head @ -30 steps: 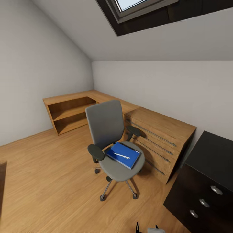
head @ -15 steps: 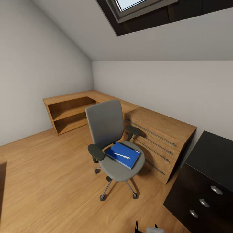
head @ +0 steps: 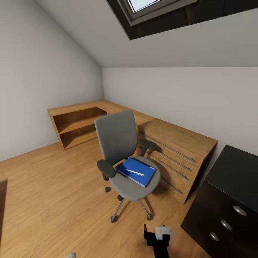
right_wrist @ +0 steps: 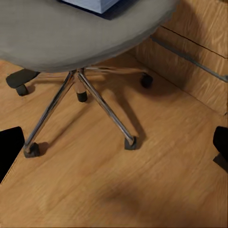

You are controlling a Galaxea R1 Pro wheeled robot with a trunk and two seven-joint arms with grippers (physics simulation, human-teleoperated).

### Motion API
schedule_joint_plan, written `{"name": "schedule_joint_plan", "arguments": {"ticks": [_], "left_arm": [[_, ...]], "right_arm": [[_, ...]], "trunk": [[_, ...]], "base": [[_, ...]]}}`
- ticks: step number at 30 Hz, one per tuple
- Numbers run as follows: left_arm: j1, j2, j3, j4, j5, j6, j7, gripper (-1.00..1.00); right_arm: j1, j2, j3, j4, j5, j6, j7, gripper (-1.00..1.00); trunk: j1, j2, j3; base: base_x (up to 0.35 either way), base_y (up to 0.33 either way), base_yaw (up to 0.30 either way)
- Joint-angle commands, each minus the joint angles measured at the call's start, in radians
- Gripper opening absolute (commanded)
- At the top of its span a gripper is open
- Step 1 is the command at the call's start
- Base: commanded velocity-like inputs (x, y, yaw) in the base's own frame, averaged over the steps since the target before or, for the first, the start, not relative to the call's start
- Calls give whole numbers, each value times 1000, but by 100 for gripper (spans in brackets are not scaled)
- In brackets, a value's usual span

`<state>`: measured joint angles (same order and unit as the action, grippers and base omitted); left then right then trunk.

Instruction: In the bedroom, organize the workspace by keeping the computer under the desk, ensuring the monitor is on the desk, placing the keyboard on the desk next to the monitor, placing the mouse on the desk next to the keyboard, moving the folder from the swivel chair onto the desk next to the mouse, stacking the notebook on top of the folder with the pen on top of the notebook, and positioning the swivel chair next to the desk.

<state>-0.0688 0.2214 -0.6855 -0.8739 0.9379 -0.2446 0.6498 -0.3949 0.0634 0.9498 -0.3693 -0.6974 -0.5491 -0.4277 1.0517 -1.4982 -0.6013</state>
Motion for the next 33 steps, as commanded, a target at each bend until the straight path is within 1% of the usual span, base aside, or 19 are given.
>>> {"name": "schedule_joint_plan", "arguments": {"ticks": [1, 3, 6, 7, 9, 10, 12, 14, 15, 16, 18, 20, 23, 24, 25, 26, 28, 29, 33], "left_arm": [[-1, 12, 10, -40, 10, 31, 6, 100], [-2, 31, 73, -148, 10, 149, 7, 100], [-2, 41, 160, -249, 8, 267, 7, 100], [-2, 46, 227, -313, 7, 344, 7, 100], [-2, 48, 295, -372, 7, 420, 6, 100], [-2, 50, 411, -466, 6, 559, 5, 100], [-2, 50, 450, -500, 6, 604, 5, 100], [-2, 47, 490, -524, 4, 648, 6, 100], [-2, 46, 498, -507, -2, 650, 6, 100], [-2, 45, 501, -497, -6, 645, 6, 100], [-2, 45, 509, -479, -22, 617, 5, 100], [-2, 47, 513, -471, -39, 586, 4, 100], [-2, 48, 515, -467, -54, 567, 3, 100], [-2, 47, 515, -465, -62, 561, 3, 100], [-2, 44, 513, -462, -72, 553, 3, 100], [-2, 43, 512, -461, -74, 550, 3, 100], [-2, 41, 507, -460, -76, 548, 4, 100], [-2, 40, 473, -459, -79, 545, 6, 100], [-2, 40, 449, -458, -82, 543, 8, 100]], "right_arm": [[-16, -7, 8, -14, -9, 26, -1, 100], [-58, -32, 6, -61, -9, 120, 18, 100], [-102, -60, 4, -117, -12, 226, 41, 100], [-130, -80, 0, -160, -13, 304, 56, 100], [-157, -99, -14, -201, -15, 385, 69, 100], [-206, -128, -84, -275, -16, 567, 99, 100], [-226, -136, -138, -300, -17, 670, 121, 100], [-255, -146, -265, -333, -14, 900, 196, 100], [-264, -150, -313, -350, -11, 1012, 246, 100], [-267, -152, -330, -358, -10, 1056, 269, 100], [-272, -162, -355, -372, 1, 1145, 319, 100], [-275, -177, -343, -381, 35, 1192, 347, 100], [-276, -195, -299, -389, 81, 1217, 365, 100], [-276, -203, -258, -393, 107, 1226, 376, 100], [-277, -212, -165, -402, 136, 1234, 395, 100], [-277, -214, -129, -406, 143, 1233, 403, 100], [-277, -216, -107, -409, 148, 1233, 409, 100], [-277, -219, -79, -413, 156, 1233, 417, 100], [-277, -221, -70, -414, 160, 1233, 420, 100]], "trunk": [[0, -1, -1], [0, -1, -1], [0, -1, -1], [0, -1, -1], [0, -1, -1], [0, -1, -1], [0, -1, -1], [0, -1, -1], [0, -1, -1], [0, -1, -1], [0, -1, -1], [0, -1, -1], [0, -1, -1], [0, -1, -1], [0, -1, -1], [0, -1, -1], [0, -1, -1], [0, -1, -1], [0, -1, -1]], "base": [[0, 0, 0], [0, 0, 0], [0, 0, 0], [0, 0, 0], [0, 0, 0], [0, 0, 0], [0, 0, 0], [0, 0, 0], [0, 0, 0], [0, 0, 0], [0, 0, 0], [0, 0, 0], [0, 0, 0], [16, 0, 0], [107, 20, 0], [175, 59, 0], [215, 81, 0], [287, 121, 0], [303, 113, 0]]}}
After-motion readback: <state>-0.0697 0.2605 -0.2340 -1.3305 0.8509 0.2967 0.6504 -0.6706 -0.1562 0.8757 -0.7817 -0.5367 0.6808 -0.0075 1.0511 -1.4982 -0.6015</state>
